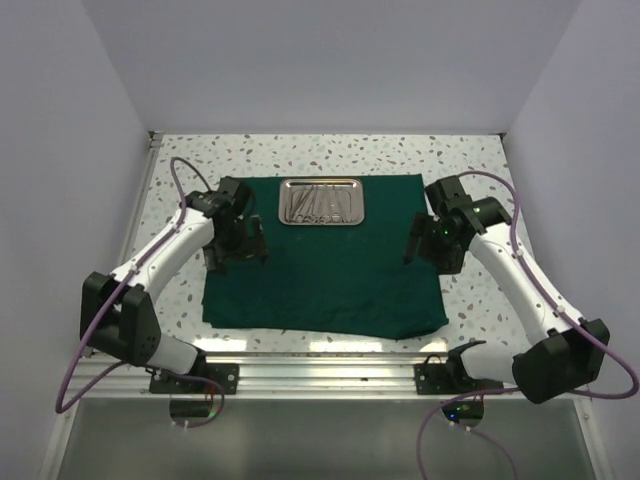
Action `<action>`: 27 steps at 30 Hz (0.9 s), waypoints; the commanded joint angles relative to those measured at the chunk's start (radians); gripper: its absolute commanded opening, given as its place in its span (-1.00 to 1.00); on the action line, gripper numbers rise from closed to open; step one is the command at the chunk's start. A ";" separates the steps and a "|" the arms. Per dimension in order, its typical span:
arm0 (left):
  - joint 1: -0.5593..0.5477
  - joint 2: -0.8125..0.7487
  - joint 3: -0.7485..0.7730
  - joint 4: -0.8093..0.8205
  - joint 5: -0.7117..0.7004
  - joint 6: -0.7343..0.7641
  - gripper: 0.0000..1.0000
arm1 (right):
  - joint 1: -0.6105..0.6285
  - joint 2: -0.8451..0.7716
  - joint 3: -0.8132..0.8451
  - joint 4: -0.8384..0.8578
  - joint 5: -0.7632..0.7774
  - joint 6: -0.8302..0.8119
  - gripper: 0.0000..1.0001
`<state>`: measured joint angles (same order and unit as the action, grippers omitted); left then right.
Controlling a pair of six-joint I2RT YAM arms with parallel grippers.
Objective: Open and lay out the surgical kit
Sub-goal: Smooth out the surgical kit at the center of the board.
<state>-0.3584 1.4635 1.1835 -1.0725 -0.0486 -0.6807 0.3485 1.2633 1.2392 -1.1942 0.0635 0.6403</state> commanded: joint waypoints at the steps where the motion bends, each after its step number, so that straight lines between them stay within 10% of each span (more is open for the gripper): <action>1: -0.016 -0.116 -0.051 0.011 0.041 -0.055 0.99 | -0.032 0.019 -0.070 0.120 -0.084 0.001 0.47; 7: -0.053 -0.310 -0.206 0.019 -0.014 -0.134 0.97 | -0.060 0.209 -0.103 0.381 -0.099 0.013 -0.99; 27: 0.191 0.693 0.418 0.439 -0.106 0.159 0.86 | -0.198 1.117 0.733 0.242 -0.022 -0.060 -1.00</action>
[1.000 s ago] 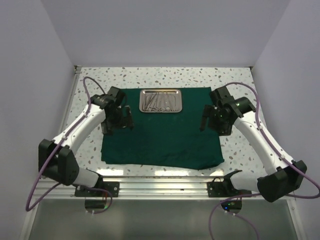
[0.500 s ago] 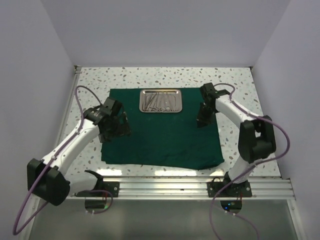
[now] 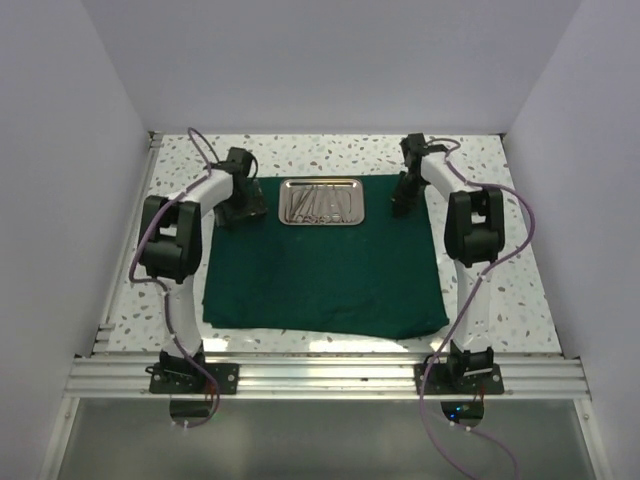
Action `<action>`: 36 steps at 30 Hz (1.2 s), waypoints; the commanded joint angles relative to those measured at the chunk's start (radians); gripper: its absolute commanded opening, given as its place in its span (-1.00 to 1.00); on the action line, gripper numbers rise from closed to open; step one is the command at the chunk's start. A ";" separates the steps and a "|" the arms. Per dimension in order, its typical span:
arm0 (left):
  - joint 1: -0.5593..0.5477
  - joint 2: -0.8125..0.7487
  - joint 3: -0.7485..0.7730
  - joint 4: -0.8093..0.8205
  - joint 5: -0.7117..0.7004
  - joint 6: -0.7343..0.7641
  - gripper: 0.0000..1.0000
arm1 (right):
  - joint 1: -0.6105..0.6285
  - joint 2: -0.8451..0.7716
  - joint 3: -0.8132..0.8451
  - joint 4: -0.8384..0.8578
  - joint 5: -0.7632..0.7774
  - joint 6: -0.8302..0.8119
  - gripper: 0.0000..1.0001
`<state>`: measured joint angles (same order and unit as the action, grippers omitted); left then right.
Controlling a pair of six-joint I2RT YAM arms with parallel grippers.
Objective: Open and lay out the surgical kit
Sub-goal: Smooth out the surgical kit at the center of the board.
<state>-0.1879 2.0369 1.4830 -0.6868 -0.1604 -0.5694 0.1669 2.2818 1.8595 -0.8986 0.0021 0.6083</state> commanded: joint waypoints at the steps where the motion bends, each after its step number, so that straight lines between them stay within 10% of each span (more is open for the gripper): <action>1: 0.025 0.165 0.159 0.046 0.010 0.049 0.85 | -0.021 0.134 0.159 -0.081 0.042 -0.030 -1.00; 8: 0.084 0.520 0.590 -0.072 0.024 0.081 0.59 | -0.069 0.479 0.676 -0.183 -0.026 0.008 -1.00; 13: 0.143 0.640 0.839 -0.089 0.068 0.128 0.31 | -0.105 0.539 0.662 0.016 -0.142 0.133 -1.00; 20: 0.188 0.521 0.711 0.034 0.223 0.051 0.99 | -0.115 0.535 0.659 0.274 -0.327 0.189 -0.81; 25: 0.185 0.297 0.609 0.092 0.231 0.019 1.00 | -0.115 0.415 0.529 0.384 -0.404 0.169 0.36; 36: 0.108 -0.229 0.200 -0.011 0.026 -0.007 0.95 | -0.095 -0.066 0.187 0.431 -0.465 0.223 0.51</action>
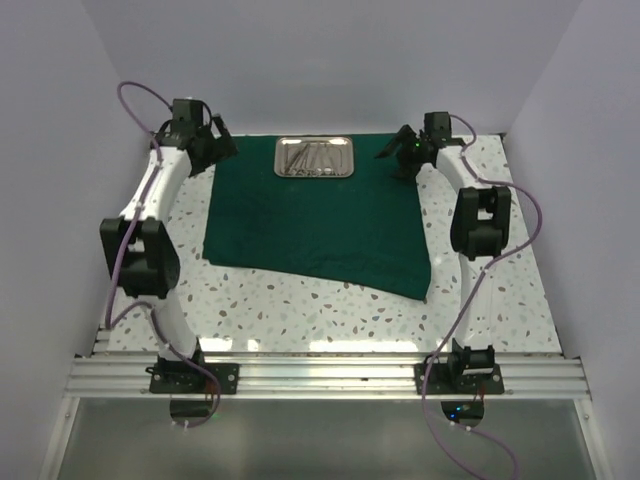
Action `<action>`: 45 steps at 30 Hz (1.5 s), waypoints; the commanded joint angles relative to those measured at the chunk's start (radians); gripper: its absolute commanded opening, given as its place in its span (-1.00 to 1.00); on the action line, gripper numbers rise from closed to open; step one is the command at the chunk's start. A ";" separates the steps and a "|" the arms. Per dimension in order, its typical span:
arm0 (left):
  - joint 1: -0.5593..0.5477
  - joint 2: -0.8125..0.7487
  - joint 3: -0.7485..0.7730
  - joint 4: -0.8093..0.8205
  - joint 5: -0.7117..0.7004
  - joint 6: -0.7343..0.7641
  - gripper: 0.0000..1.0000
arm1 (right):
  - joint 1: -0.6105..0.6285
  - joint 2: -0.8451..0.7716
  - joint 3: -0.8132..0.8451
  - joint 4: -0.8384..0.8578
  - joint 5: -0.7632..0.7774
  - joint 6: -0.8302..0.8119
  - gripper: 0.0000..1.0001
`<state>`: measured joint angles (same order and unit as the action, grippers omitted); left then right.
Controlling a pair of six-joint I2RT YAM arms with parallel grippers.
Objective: Open and lay out the surgical kit
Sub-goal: Smooth out the surgical kit at the center of the board.
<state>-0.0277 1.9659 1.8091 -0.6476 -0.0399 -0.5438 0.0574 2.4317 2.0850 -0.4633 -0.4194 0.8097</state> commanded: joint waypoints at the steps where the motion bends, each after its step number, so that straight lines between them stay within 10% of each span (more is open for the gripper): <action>1: -0.067 -0.194 -0.242 -0.055 -0.113 -0.045 0.94 | 0.018 -0.250 -0.060 -0.050 -0.029 0.023 0.50; 11: -0.192 -0.483 -0.850 0.104 -0.048 -0.356 0.84 | 0.070 -0.680 -0.504 -0.222 0.122 0.017 0.46; 45: -0.235 -0.361 -0.973 0.216 -0.270 -0.496 0.08 | 0.154 -1.010 -0.752 -0.448 0.263 -0.156 0.43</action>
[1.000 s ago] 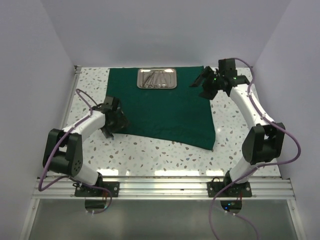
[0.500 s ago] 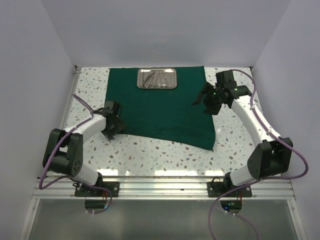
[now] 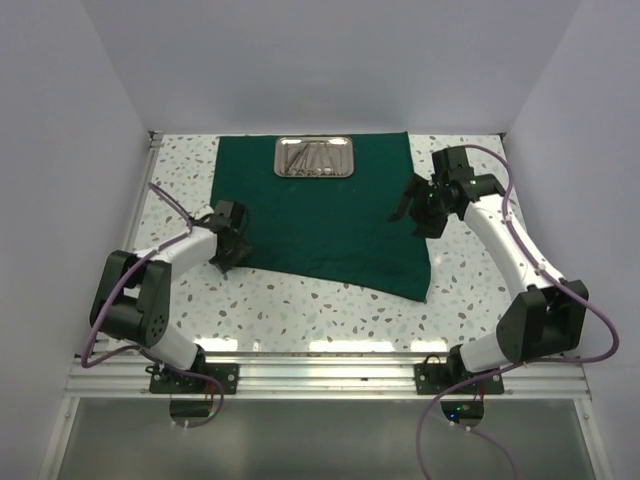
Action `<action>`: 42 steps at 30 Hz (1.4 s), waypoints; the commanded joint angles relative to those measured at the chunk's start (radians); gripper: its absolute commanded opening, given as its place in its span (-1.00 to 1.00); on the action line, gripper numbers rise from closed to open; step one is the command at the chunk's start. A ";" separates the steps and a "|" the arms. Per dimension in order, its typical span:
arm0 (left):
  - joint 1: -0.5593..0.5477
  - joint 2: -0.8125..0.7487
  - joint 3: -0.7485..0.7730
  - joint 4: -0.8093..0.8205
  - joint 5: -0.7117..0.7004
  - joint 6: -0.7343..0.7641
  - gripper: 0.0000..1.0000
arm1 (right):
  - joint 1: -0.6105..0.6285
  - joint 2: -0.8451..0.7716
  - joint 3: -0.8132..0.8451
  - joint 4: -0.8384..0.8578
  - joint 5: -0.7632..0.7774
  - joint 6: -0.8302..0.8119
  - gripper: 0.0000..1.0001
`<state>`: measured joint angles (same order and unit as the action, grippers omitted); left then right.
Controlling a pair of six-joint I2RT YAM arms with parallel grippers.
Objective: Open and lay out the surgical kit
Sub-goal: Smooth out the surgical kit at the center of the board.
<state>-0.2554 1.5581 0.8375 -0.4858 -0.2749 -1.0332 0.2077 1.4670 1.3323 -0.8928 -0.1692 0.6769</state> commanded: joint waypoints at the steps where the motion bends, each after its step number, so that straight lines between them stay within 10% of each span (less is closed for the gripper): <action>1: -0.007 0.052 0.002 0.058 -0.038 -0.005 0.08 | 0.005 -0.045 -0.001 -0.018 0.013 -0.023 0.43; 7: -0.015 0.079 0.021 0.056 -0.035 0.002 -0.11 | 0.007 -0.045 -0.007 -0.014 0.016 -0.030 0.43; 14: -0.025 0.095 0.034 0.046 -0.033 0.018 -0.91 | 0.007 -0.046 -0.039 -0.008 0.022 -0.036 0.43; 19: -0.033 0.077 0.100 -0.061 -0.020 0.041 -1.00 | 0.006 -0.047 -0.048 -0.003 0.036 -0.043 0.43; 36: -0.036 -0.179 0.083 -0.421 0.221 0.202 -0.95 | 0.007 0.027 -0.030 -0.018 0.050 -0.097 0.43; 42: -0.038 -0.263 -0.001 -0.493 0.270 0.231 -0.25 | 0.006 0.047 -0.053 -0.003 0.037 -0.103 0.43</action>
<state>-0.2848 1.3487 0.8696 -0.9085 -0.0540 -0.8417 0.2092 1.5066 1.2850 -0.9016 -0.1226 0.5976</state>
